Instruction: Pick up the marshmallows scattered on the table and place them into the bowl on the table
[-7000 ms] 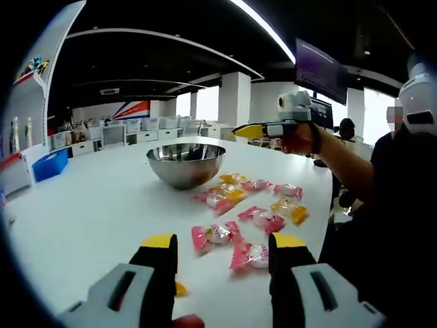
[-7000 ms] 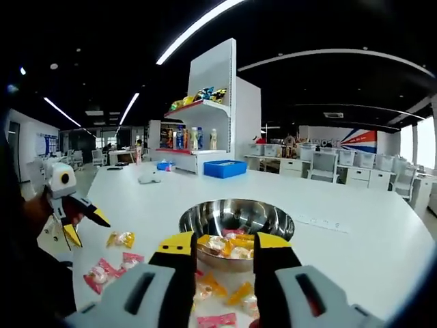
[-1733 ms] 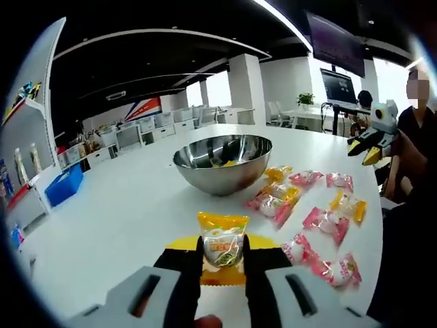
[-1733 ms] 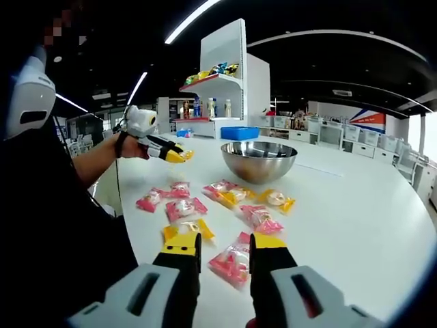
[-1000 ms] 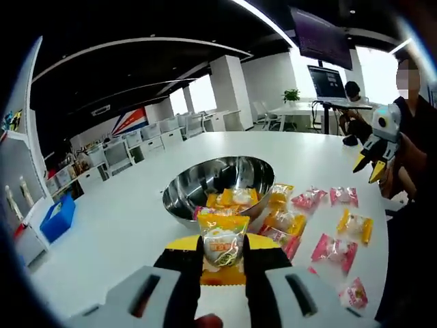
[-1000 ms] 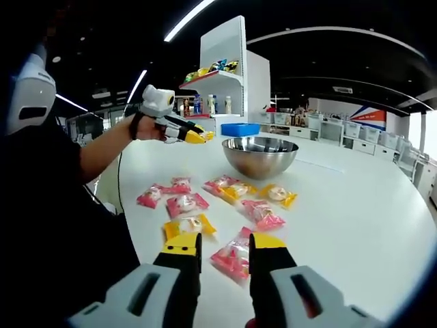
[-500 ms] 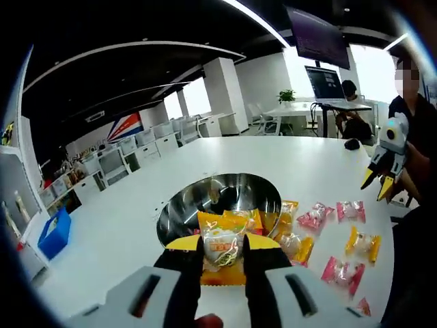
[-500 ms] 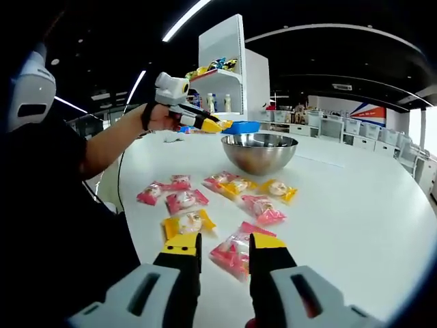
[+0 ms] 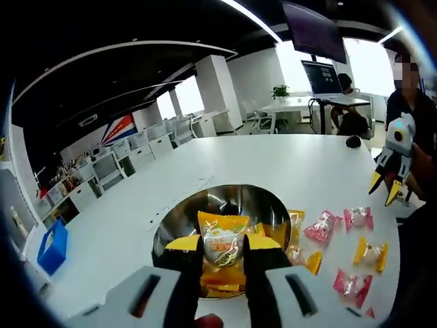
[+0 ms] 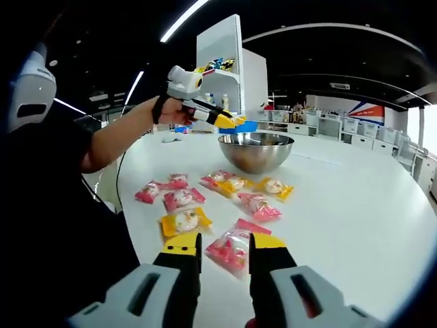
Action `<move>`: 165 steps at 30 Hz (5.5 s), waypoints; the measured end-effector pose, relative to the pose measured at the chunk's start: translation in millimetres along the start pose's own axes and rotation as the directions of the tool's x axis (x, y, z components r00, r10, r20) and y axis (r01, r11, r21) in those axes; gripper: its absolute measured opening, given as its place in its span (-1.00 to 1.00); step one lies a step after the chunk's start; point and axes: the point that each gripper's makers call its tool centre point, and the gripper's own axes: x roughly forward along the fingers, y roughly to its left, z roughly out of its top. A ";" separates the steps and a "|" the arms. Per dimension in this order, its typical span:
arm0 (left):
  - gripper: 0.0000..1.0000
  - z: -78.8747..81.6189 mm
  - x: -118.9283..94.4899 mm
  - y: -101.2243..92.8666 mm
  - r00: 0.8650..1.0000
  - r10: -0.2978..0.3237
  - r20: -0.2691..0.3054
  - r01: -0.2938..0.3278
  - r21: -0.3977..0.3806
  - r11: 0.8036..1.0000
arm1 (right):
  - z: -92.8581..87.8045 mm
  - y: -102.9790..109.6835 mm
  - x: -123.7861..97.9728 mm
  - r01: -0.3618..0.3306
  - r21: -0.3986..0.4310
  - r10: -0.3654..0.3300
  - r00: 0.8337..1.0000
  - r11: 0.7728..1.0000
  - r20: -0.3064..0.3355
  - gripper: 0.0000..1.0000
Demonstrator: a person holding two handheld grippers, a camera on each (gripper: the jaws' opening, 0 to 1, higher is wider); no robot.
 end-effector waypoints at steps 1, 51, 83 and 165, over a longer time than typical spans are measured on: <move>-0.52 0.5 2.0 -0.9 1.000 -0.002 -0.001 0.002 -0.001 1.000 | 0.4 -0.9 -0.8 0.003 0.000 -0.003 1.000 1.000 0.001 -0.45; -0.06 -1.7 7.2 7.2 0.998 -0.011 0.064 0.017 -0.107 0.994 | -0.3 7.4 3.3 -0.005 -0.003 0.005 1.000 1.000 -0.020 -0.45; -0.04 -12.4 -51.0 25.5 0.991 0.043 0.124 -0.027 -0.133 0.991 | 2.8 15.3 10.6 -0.016 -0.009 0.015 0.999 1.000 -0.029 -0.44; 0.00 -126.5 -211.4 -69.8 0.988 0.130 0.081 -0.104 -0.267 0.958 | 11.8 10.0 14.9 0.014 0.000 -0.014 1.000 1.000 -0.013 -0.44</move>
